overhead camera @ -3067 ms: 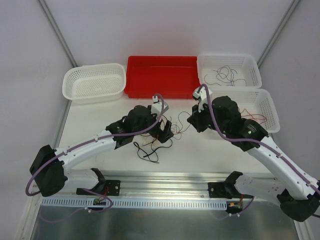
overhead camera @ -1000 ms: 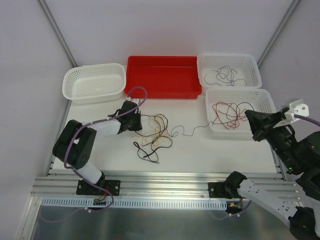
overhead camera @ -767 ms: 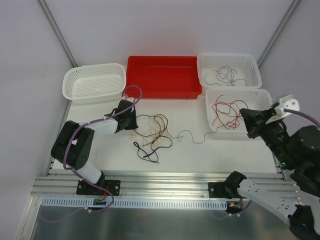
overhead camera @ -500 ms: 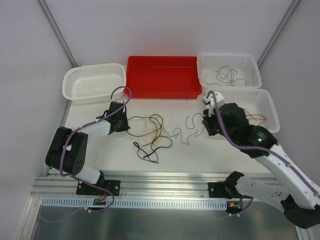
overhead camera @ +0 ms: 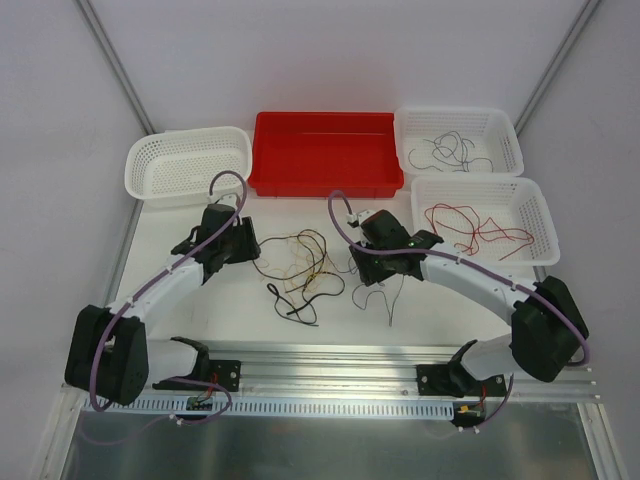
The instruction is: Untangle the cables
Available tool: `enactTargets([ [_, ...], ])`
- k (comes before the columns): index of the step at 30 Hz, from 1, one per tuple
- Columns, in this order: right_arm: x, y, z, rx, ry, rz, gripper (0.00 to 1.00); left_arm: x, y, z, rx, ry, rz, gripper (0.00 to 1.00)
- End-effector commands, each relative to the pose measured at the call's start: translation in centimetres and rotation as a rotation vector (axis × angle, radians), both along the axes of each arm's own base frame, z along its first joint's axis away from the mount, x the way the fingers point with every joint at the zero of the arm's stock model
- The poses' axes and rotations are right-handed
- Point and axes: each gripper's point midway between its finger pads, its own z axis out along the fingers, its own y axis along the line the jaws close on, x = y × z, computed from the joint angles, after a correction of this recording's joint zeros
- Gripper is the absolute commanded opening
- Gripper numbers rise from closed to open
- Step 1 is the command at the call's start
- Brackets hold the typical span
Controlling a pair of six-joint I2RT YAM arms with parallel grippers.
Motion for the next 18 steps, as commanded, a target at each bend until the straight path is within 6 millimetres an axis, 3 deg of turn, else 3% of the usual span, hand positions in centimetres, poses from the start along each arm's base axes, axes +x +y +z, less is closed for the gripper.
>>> enactTargets([
  [1,1.7,2.6,0.8,0.107,-0.037,-0.012,0.53,-0.5,-0.5,3.4,-0.024,-0.068,-0.059,0.53],
  [3,2.0,2.9,0.3,0.103,-0.03,-0.018,0.64,-0.7,-0.3,4.8,-0.014,-0.095,-0.073,0.64],
  [6,2.4,3.0,-0.5,0.087,-0.025,-0.031,0.73,-0.9,-0.2,7.4,-0.005,-0.168,-0.099,0.73],
  [7,2.6,3.0,-0.6,0.086,-0.028,-0.038,0.73,-0.9,-0.1,8.0,-0.001,-0.186,-0.104,0.81],
  [10,3.3,3.7,-1.1,0.084,-0.023,-0.032,0.73,-1.1,0.1,10.3,0.018,-0.254,-0.133,0.9],
  [14,4.0,4.7,-1.7,0.085,-0.018,-0.011,0.72,-1.2,0.7,13.2,0.067,-0.355,-0.17,0.95],
  [18,4.5,5.2,-2.8,0.063,-0.003,-0.004,0.69,-1.0,2.1,13.8,0.167,-0.399,-0.176,0.96],
])
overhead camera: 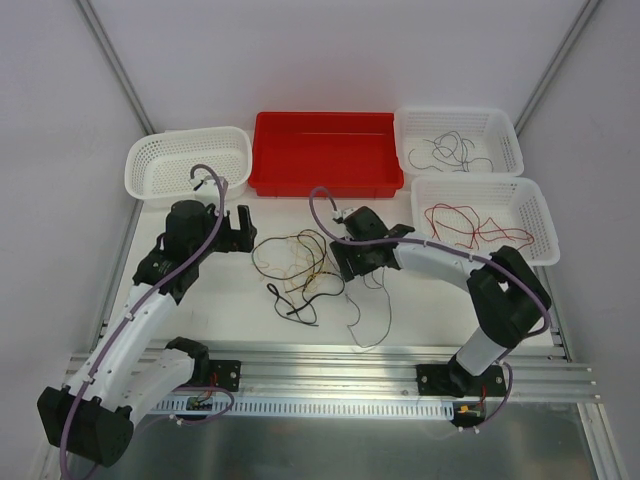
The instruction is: Untangle the cables
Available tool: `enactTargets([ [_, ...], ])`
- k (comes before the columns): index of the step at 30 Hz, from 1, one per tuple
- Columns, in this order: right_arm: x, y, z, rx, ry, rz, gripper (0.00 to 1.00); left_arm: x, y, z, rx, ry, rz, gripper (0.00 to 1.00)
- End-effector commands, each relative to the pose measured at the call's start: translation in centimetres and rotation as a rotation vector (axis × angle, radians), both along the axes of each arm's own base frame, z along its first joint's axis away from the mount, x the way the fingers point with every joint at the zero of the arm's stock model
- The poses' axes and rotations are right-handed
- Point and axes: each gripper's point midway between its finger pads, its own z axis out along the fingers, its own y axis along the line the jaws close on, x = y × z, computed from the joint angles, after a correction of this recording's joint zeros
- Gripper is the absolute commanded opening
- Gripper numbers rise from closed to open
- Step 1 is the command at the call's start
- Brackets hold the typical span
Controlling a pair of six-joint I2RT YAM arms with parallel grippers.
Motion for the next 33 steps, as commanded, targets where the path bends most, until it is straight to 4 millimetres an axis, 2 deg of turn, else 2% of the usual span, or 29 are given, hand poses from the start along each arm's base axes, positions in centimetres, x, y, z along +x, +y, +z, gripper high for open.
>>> enactTargets([
  [1,1.9,1.8,1.0,0.044,-0.042,0.005,0.67,0.2,1.4,1.3,0.116,-0.064,-0.005,0.95],
  [4,2.7,1.6,0.3,0.015,-0.052,-0.016,0.61,0.4,2.3,0.7,0.152,-0.065,0.027,0.96],
  [5,3.0,1.7,0.3,0.009,-0.059,-0.022,0.56,0.3,2.4,0.0,0.162,-0.053,0.028,0.95],
  [7,3.2,1.6,0.1,-0.005,-0.06,-0.027,0.49,0.3,2.6,0.0,0.176,-0.057,0.032,0.95],
  [8,3.5,1.4,0.0,-0.019,-0.067,-0.035,0.37,0.3,2.9,0.0,0.183,-0.06,0.038,0.95],
  [10,3.8,1.3,0.1,-0.035,-0.078,-0.032,0.24,0.1,3.1,0.2,0.188,-0.07,0.053,0.95],
  [11,4.1,1.0,0.4,-0.047,-0.091,-0.037,0.16,0.1,3.2,0.0,0.191,-0.066,0.055,0.95],
  [14,4.7,0.3,1.4,-0.087,-0.13,-0.031,0.04,0.0,3.5,-0.1,0.2,-0.07,0.065,0.95],
  [15,5.0,0.0,2.1,-0.09,-0.146,-0.035,0.01,0.0,3.6,-0.1,0.203,-0.072,0.069,0.95],
  [18,6.2,-0.9,4.3,-0.123,-0.204,-0.032,0.01,-0.1,3.8,0.0,0.208,-0.078,0.078,0.95],
  [22,8.1,-2.3,10.0,-0.161,-0.329,-0.039,0.01,-0.2,3.9,-0.2,0.209,-0.075,0.078,0.95],
  [23,9.0,-2.4,12.4,-0.165,-0.385,-0.041,0.01,-0.2,3.8,-0.2,0.21,-0.074,0.076,0.95],
  [25,9.4,-2.8,14.9,-0.169,-0.433,-0.046,0.01,-0.2,3.9,-0.2,0.211,-0.075,0.08,0.95],
  [27,9.9,-2.9,18.9,-0.135,-0.513,-0.051,0.01,-0.2,4.0,-0.1,0.209,-0.076,0.083,0.95],
  [30,9.5,-2.2,23.4,-0.039,-0.583,-0.018,0.01,-0.3,3.8,-0.2,0.202,-0.078,0.078,0.95],
  [33,8.9,-1.8,26.5,0.038,-0.637,-0.002,0.01,-0.3,3.8,-0.2,0.202,-0.077,0.076,0.95],
])
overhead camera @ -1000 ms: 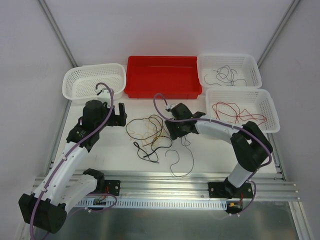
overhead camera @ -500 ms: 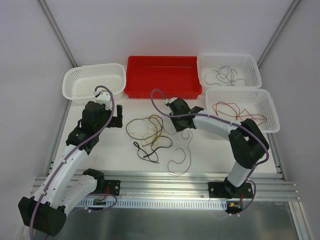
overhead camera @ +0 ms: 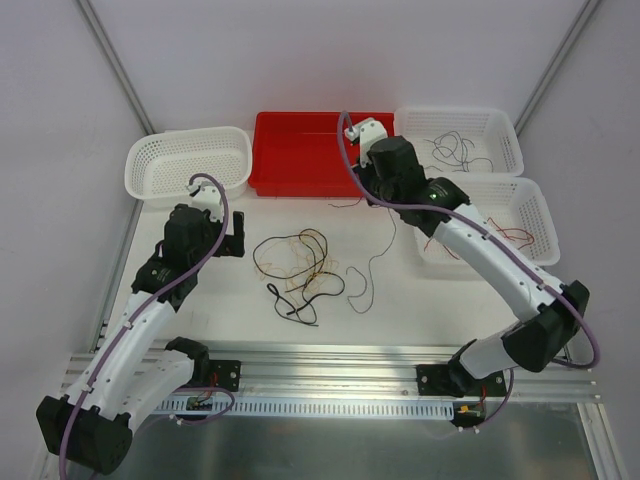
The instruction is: Untangle the cables
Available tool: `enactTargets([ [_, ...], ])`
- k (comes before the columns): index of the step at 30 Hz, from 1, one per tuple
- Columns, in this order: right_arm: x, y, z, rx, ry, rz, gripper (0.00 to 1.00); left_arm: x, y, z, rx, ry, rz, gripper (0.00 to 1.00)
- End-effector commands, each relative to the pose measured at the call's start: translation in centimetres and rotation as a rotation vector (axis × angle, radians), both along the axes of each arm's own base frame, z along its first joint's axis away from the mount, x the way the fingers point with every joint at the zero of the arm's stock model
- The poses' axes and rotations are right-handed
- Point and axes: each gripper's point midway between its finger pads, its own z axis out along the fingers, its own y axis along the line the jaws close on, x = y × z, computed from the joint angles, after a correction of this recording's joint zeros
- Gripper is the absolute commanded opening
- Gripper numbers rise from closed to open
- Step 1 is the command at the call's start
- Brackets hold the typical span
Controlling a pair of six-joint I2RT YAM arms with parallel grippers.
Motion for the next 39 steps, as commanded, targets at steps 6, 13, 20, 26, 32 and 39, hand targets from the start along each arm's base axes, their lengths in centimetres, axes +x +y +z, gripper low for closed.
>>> enactTargets([
  [6,-2.6,-0.3,6.5,0.149,-0.119,0.088,0.01,-0.1,0.4,0.2,0.018,-0.02,0.009,0.94],
  [13,-5.5,-0.8,-2.7,0.149,0.058,0.083,0.01,-0.1,0.2,-0.1,0.011,-0.01,0.0,0.95],
  [20,-6.6,-2.1,-11.9,0.067,0.215,0.032,0.02,-0.1,-0.2,-0.5,0.003,0.007,-0.014,0.95],
  [26,-5.5,-1.9,-17.0,0.02,0.313,-0.002,0.08,0.0,-0.2,-0.9,0.009,0.017,-0.013,0.94],
  [32,-4.2,-1.3,-18.9,0.008,0.349,-0.014,0.23,0.0,-0.4,-1.2,0.008,0.03,-0.023,0.94],
  [39,-3.0,-1.3,-20.3,-0.005,0.374,-0.038,0.51,0.1,-0.6,-1.6,0.007,0.045,-0.034,0.95],
])
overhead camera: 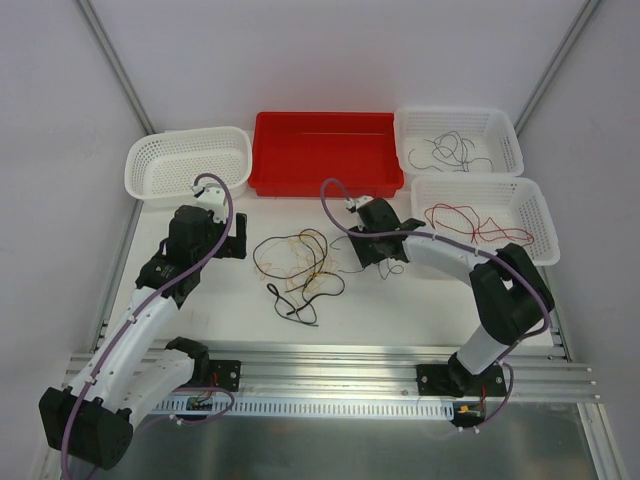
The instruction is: Untangle the cables
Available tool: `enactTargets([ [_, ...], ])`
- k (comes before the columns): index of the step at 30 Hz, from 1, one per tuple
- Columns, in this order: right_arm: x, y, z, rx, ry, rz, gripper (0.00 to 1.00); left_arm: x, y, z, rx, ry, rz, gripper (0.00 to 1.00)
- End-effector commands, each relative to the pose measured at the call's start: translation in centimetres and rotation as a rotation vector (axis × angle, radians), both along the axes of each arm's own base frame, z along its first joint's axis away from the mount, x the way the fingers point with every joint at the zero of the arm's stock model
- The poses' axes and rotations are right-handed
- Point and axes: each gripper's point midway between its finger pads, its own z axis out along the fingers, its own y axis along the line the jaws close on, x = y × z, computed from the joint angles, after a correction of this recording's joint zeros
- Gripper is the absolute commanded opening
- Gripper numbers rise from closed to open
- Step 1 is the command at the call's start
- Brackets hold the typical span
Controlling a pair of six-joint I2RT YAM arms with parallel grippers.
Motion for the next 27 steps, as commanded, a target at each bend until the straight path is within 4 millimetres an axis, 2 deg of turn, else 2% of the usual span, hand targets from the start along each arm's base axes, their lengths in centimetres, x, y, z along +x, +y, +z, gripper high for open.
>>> enactTargets([
  [1,2.2,1.2,1.3,0.05,-0.051,-0.02,0.55,0.0,-0.4,-0.1,-0.003,0.0,-0.026,0.95],
  [5,2.7,0.7,1.1,0.034,-0.056,-0.036,0.64,0.0,-0.5,-0.3,-0.003,0.007,-0.032,0.94],
  [9,3.0,0.7,0.9,0.023,-0.052,-0.022,0.66,0.1,-0.7,-0.4,-0.007,0.013,-0.041,0.95],
  [14,3.3,1.7,0.6,0.03,-0.015,0.058,0.65,0.1,-0.8,-0.4,-0.009,0.015,-0.045,0.95],
  [19,2.9,2.2,-0.8,0.051,0.063,0.102,0.6,0.1,-0.9,-0.5,-0.009,0.02,-0.051,0.95],
  [23,2.7,1.8,-1.6,0.036,0.108,0.107,0.55,0.1,-1.0,-0.5,-0.01,0.022,-0.054,0.95],
  [27,2.1,1.3,-2.6,0.013,0.141,0.114,0.45,0.1,-1.1,-0.7,-0.012,0.027,-0.059,0.95],
])
